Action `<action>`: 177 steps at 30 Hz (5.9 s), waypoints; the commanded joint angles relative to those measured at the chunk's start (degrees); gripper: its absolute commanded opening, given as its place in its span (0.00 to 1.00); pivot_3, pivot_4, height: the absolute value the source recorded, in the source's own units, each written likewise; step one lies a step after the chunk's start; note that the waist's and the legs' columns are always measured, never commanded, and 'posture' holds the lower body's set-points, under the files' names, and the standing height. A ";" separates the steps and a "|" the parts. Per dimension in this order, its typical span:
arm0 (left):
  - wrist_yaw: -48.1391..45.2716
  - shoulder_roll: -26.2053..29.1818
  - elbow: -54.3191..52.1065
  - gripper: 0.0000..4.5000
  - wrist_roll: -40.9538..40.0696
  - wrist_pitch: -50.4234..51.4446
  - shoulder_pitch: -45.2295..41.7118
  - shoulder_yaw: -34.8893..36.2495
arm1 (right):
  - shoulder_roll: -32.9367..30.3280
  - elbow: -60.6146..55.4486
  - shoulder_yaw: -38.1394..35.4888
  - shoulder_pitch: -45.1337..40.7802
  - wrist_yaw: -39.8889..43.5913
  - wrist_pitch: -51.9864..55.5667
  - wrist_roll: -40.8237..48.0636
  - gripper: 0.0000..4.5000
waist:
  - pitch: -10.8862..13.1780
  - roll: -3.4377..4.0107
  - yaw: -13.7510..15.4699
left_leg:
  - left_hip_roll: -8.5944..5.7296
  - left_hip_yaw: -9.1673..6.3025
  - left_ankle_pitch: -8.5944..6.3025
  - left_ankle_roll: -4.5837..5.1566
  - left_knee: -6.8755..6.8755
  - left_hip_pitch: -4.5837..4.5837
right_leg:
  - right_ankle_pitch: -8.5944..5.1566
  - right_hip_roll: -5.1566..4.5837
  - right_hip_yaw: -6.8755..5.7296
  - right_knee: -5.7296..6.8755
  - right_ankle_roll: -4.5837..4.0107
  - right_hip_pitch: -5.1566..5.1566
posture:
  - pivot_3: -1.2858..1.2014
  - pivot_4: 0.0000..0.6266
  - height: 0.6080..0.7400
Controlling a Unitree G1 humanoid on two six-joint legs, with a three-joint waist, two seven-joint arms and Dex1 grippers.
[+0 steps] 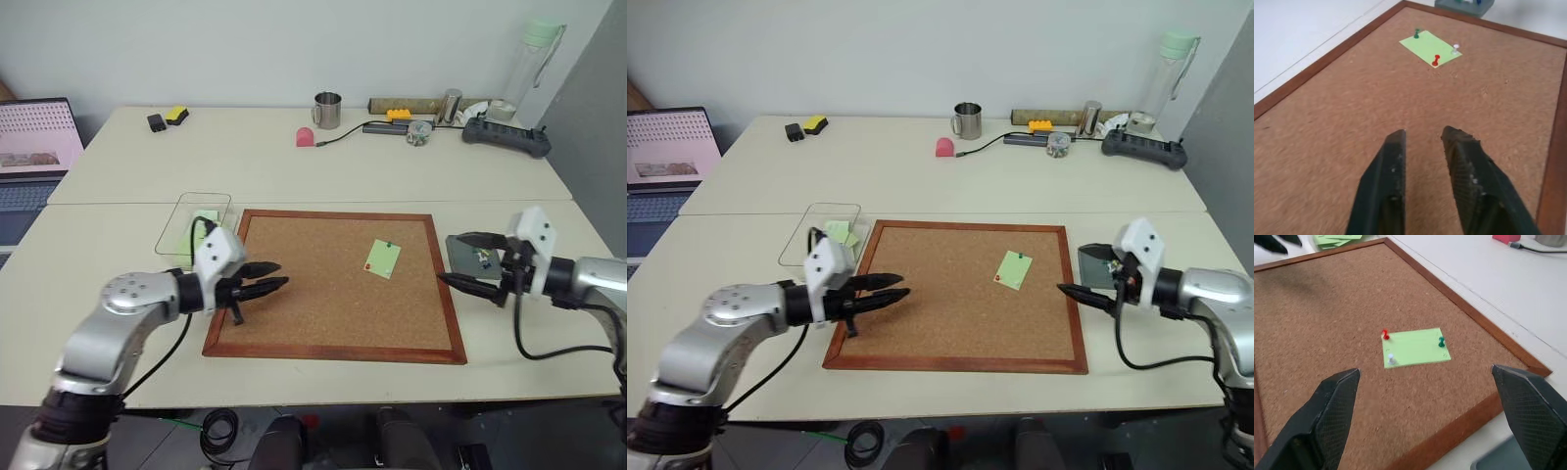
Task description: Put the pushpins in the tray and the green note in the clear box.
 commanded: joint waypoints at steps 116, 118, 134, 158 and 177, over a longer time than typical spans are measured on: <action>4.13 -16.10 23.95 0.00 13.20 -15.22 -5.29 -9.84 | 14.15 14.44 14.25 -8.13 -0.49 -8.47 -11.91 0.70 | -0.11 0.14 0.01 | -0.06 -0.05 -0.01 0.05 0.50 0.01 | 0.19 0.01 0.04 0.40 0.18 0.02 | 0.52 0.24 1.00; 4.19 -16.01 23.82 0.00 13.21 -15.16 -5.15 -9.78 | 14.73 15.80 14.31 -8.41 -0.32 -9.44 -12.35 0.70 | -0.10 0.14 0.01 | -0.07 -0.05 -0.01 0.05 0.50 0.00 | 0.19 0.00 0.04 0.40 0.18 0.01 | 0.52 0.24 1.00; 4.37 -15.90 23.72 0.00 13.22 -15.13 -5.10 -9.69 | 16.21 20.80 13.42 -8.49 -0.87 -13.12 -12.66 0.06 | -0.11 0.14 -0.02 | -0.06 -0.04 -0.01 0.05 0.50 0.02 | 0.19 0.01 0.05 0.41 0.17 0.01 | 0.52 0.24 1.00; 4.72 -16.63 24.01 0.00 13.49 -15.04 -4.73 -10.33 | 17.33 12.71 4.05 -9.27 -3.28 -1.03 -0.65 0.01 | -0.10 0.14 0.01 | -0.07 -0.07 -0.01 0.05 0.49 -0.01 | 0.19 0.00 0.05 0.41 0.17 0.00 | 0.52 0.24 1.00; 4.67 -17.02 25.15 0.00 13.76 -15.77 -5.08 -10.43 | 4.66 25.68 -1.67 -6.16 -12.27 -2.30 -11.10 0.06 | -0.12 0.17 0.03 | -0.06 0.02 0.00 0.06 0.48 -0.03 | 0.19 0.01 0.07 0.26 0.18 0.03 | 0.52 0.24 1.00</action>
